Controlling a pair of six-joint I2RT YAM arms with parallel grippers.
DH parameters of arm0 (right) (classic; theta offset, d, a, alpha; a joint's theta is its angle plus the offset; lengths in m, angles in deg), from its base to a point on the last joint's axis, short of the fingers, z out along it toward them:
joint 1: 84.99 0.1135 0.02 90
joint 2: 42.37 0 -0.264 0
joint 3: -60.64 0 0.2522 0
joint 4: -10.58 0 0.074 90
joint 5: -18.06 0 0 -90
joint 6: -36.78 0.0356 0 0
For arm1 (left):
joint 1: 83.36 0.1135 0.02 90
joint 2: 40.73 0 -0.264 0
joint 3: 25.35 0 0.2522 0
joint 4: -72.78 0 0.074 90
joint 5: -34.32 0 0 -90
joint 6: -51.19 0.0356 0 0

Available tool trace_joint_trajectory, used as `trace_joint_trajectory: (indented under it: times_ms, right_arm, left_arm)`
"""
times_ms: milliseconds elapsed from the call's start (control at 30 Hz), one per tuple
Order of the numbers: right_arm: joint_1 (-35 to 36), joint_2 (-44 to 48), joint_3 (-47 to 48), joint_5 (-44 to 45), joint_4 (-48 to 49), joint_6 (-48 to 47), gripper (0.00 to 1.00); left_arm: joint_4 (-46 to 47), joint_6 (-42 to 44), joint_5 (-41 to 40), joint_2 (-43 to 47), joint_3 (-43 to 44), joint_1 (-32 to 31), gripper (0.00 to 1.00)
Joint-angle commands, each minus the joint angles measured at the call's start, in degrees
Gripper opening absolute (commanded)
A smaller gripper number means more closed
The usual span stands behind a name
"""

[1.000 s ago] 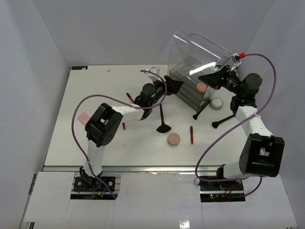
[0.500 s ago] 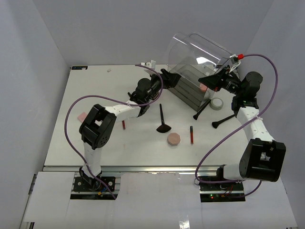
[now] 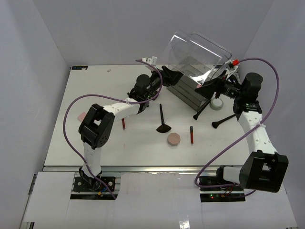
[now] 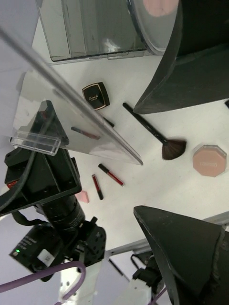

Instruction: Organize the makeup

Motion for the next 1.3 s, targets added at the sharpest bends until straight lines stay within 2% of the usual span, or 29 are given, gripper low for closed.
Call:
trace_joint_trajectory:
  times_ms: [0, 300, 367, 467, 567, 633, 667, 733, 833, 1067, 1267]
  right_arm:
    - [-0.1, 4.56, 0.75, -1.0, -10.73, -13.64, 0.89]
    - [-0.27, 7.74, -4.54, -6.06, -14.31, -25.08, 0.93]
    - [-0.27, 7.72, -4.52, -7.56, -18.02, -28.23, 0.93]
    - [0.02, 7.9, -4.08, -9.13, -25.36, -41.22, 0.94]
    - [5.36, 7.42, -1.5, -4.61, -41.57, -59.37, 0.95]
    - [12.21, 7.2, -1.41, 2.74, -47.65, -68.97, 0.95]
    - [15.44, 7.27, -1.4, 6.63, -48.36, -71.53, 0.95]
    - [23.96, 7.56, -5.31, 20.02, -46.98, -75.44, 0.98]
    - [32.46, 4.9, -7.62, 30.25, -42.16, -74.88, 0.94]
    - [41.25, -6.39, -6.22, 42.43, -38.15, -65.77, 0.9]
    - [44.04, -9.84, -6.58, 44.91, -35.47, -56.05, 0.9]
  left_arm:
    - [-0.05, -0.61, 2.76, 5.06, 2.69, 0.61, 0.84]
    - [-2.24, -0.12, 3.73, 5.93, 3.75, 1.05, 0.84]
    - [-2.49, 0.1, 3.92, 6.12, 3.66, 1.19, 0.84]
    - [-2.71, 0.1, 4.41, 6.63, 3.48, 1.49, 0.84]
    - [-2.93, -0.1, 4.86, 7.21, 3.38, 1.76, 0.84]
    - [-3.14, -0.25, 5.22, 7.43, 3.31, 1.76, 0.84]
    - [-3.23, -0.25, 5.32, 7.44, 3.39, 1.76, 0.84]
    - [-3.5, -0.66, 5.96, 7.46, 3.55, 1.83, 0.84]
    - [-4.22, -0.78, 7.28, 7.53, 3.84, 2.02, 0.84]
    - [-5.38, -0.78, 9.47, 7.79, 4.02, 3.01, 0.84]
    - [-6.12, -0.87, 10.09, 7.71, 4.38, 3.62, 0.84]
